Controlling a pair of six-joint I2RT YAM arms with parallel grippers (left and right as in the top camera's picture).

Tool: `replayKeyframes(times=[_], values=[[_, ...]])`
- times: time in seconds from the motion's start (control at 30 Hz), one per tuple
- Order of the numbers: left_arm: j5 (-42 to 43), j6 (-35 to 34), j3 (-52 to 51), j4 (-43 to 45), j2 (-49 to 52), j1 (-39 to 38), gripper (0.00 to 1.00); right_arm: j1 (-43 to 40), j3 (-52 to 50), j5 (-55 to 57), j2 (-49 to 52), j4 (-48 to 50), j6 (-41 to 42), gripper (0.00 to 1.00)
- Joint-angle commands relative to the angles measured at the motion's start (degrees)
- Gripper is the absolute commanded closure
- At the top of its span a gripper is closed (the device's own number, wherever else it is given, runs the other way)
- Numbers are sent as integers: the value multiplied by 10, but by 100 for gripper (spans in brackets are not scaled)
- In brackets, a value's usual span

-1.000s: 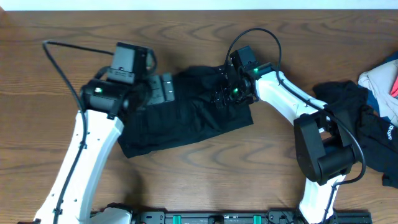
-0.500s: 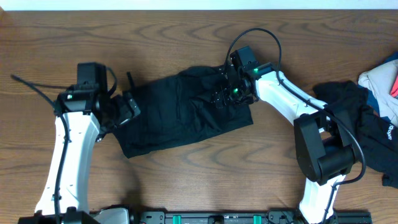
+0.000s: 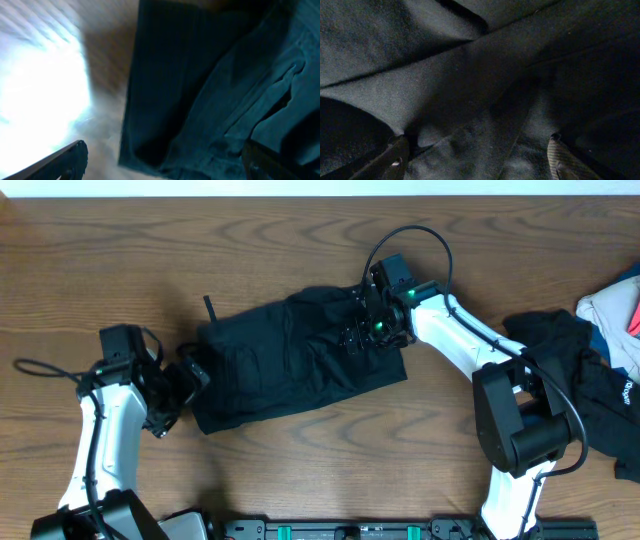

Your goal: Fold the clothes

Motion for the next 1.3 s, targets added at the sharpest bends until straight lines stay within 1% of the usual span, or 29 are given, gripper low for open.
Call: replayKeyframes(times=[0.0, 0.27, 0.5, 0.77, 1.0, 1.13, 1.27], values=[[57, -1, -25, 17, -1, 16, 2, 9, -2, -10, 14, -5, 7, 14], [64, 3, -50, 30, 15, 19, 2, 9, -2, -11, 14, -4, 7, 14], [122, 8, -50, 70, 85, 19, 2, 9, -2, -13, 14, -5, 7, 14], [134, 19, -50, 96, 142, 19, 2, 8, -2, -13, 14, -9, 7, 14], [154, 27, -50, 146, 156, 19, 2, 8, -2, -13, 14, -8, 7, 14], [180, 28, -50, 179, 165, 18, 2, 8, -2, -14, 14, -8, 7, 14], [223, 29, -50, 218, 191, 11, 2, 10, -2, -44, 14, -3, 7, 14]])
